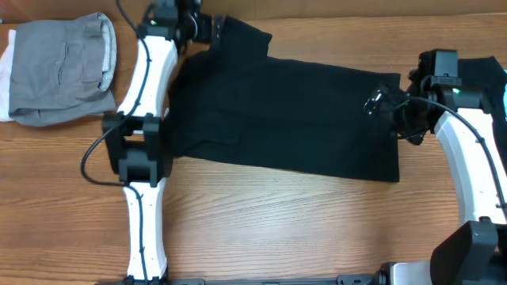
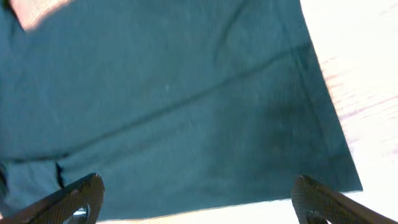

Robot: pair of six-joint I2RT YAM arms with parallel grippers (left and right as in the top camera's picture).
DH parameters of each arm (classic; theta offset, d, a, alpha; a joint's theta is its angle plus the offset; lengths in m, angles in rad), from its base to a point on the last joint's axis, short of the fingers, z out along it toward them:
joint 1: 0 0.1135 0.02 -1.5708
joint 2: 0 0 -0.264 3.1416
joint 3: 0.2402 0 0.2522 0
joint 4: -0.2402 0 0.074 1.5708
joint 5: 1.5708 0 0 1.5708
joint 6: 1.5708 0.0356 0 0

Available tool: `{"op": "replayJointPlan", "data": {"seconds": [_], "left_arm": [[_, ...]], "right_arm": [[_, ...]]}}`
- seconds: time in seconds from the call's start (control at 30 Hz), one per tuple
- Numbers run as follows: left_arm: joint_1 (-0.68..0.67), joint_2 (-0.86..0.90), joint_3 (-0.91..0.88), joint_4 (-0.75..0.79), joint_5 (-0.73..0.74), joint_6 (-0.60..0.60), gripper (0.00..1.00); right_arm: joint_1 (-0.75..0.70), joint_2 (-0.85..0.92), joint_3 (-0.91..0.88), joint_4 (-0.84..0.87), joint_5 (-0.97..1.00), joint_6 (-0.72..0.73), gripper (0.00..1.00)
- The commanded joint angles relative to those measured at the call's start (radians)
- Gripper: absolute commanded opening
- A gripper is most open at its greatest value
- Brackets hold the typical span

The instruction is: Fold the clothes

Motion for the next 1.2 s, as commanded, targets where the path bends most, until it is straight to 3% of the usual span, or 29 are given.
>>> {"op": "replayJointPlan", "data": {"seconds": [0.0, 0.33, 0.53, 0.97, 1.17], "left_arm": [[0.003, 0.035, 0.019, 0.039, 0.063, -0.023, 0.99], [0.003, 0.136, 0.019, 0.217, 0.054, -0.049, 1.00], [-0.003, 0.178, 0.019, 0.232, 0.024, -0.061, 1.00], [-0.033, 0.220, 0.018, 0.238, 0.016, 0.066, 0.98], [-0.036, 0.234, 0.017, 0.232, 0.014, 0.076, 0.85]], "right_arm": [[0.006, 0.000, 0.001, -0.021, 0.038, -0.027, 1.00], [0.007, 0.023, -0.018, -0.056, 0.044, -0.027, 1.00], [0.007, 0.051, -0.019, -0.056, 0.044, -0.027, 1.00], [0.007, 0.068, -0.019, -0.052, 0.044, -0.026, 1.00], [0.007, 0.068, -0.019, -0.054, 0.044, -0.026, 1.00]]}}
